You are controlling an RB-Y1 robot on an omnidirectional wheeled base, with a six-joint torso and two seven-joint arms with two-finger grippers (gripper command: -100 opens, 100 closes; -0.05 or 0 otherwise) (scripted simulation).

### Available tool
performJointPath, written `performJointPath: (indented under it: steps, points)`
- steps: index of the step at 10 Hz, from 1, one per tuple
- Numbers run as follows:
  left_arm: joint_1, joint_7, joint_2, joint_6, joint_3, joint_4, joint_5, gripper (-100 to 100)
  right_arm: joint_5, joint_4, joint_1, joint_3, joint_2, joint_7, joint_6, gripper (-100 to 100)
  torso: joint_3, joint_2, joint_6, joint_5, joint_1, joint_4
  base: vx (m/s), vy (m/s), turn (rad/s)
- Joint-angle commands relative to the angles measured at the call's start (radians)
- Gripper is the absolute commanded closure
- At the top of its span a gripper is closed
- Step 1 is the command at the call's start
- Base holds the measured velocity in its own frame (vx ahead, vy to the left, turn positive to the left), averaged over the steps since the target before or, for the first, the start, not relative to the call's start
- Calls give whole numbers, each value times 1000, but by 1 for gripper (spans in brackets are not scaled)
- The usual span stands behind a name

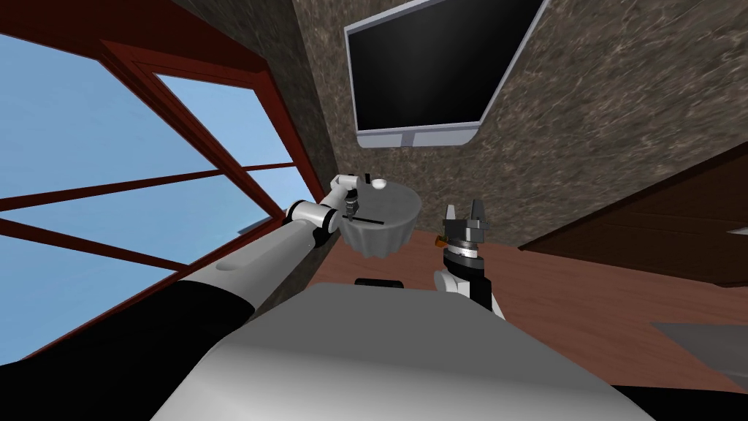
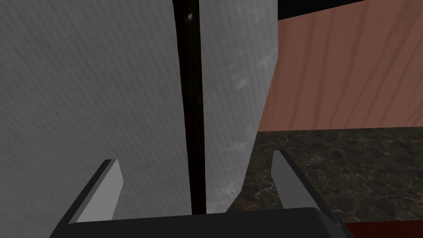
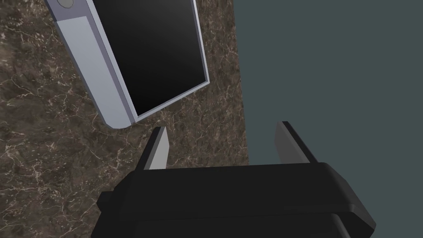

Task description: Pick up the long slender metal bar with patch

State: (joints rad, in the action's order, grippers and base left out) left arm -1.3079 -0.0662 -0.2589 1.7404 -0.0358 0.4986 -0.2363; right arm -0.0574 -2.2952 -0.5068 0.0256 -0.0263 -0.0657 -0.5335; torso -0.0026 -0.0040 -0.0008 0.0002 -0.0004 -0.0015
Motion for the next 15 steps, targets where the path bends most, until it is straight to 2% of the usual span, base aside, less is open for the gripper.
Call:
performJointPath:
  steps: [1, 2, 3, 6, 7, 8, 12, 13, 14, 15]
  points:
    - [0, 0, 0, 0, 0, 0, 0, -100, 0, 0, 0, 0, 0, 0, 0, 0, 0, 0, 0, 0, 0, 0, 23, -7, 3]
    - [-2, -1, 0, 1, 0, -4, 0, 0, 0, 0, 0, 0, 0, 0, 0, 0, 1, 2, 0, 0, 1, 0, 0, 0, 0]
    - [17, -29, -23, -19, -4, -11, -3, -100, 0, 0, 0, 0, 0, 0, 0, 0, 2, 3, 0, 0, 1, 1, 6, -49, -13]
    - [54, -85, -68, -58, -11, -27, -8, -100, 0, 0, 0, 0, 0, 0, 0, 0, 3, 5, 0, -1, -6, 1, -7, -114, -2]
    - [49, -71, -58, -47, -9, -20, -6, -100, 0, 0, 0, 0, 0, 0, 0, 0, 3, 5, 0, -1, -6, 1, -5, -47, 6]
    - [49, -75, -59, -52, -9, -23, -6, 100, 0, 0, 0, 0, 0, 0, 0, 0, 3, 5, 0, -1, -3, 1, -1, -9, -1]
    - [49, -74, -59, -51, -9, -23, -6, 100, 0, 0, 0, 0, 0, 0, 0, 0, 2, 3, 0, 0, 2, 1, 0, 0, 0]
    - [49, -74, -59, -51, -9, -23, -6, 0, 0, 0, 0, 0, 0, 0, 0, 0, 2, 3, 0, 0, 2, 1, 0, 0, 0]
    - [23, -38, -30, -25, -5, -14, -3, 100, 0, 0, 0, 0, 0, 0, 0, 0, 2, 3, 0, 0, 2, 1, -3, 79, 17]
    - [17, -29, -23, -19, -4, -11, -3, 100, 0, 0, 0, 0, 0, 0, 0, 0, 2, 3, 1, 1, 5, 1, -3, 122, -15]
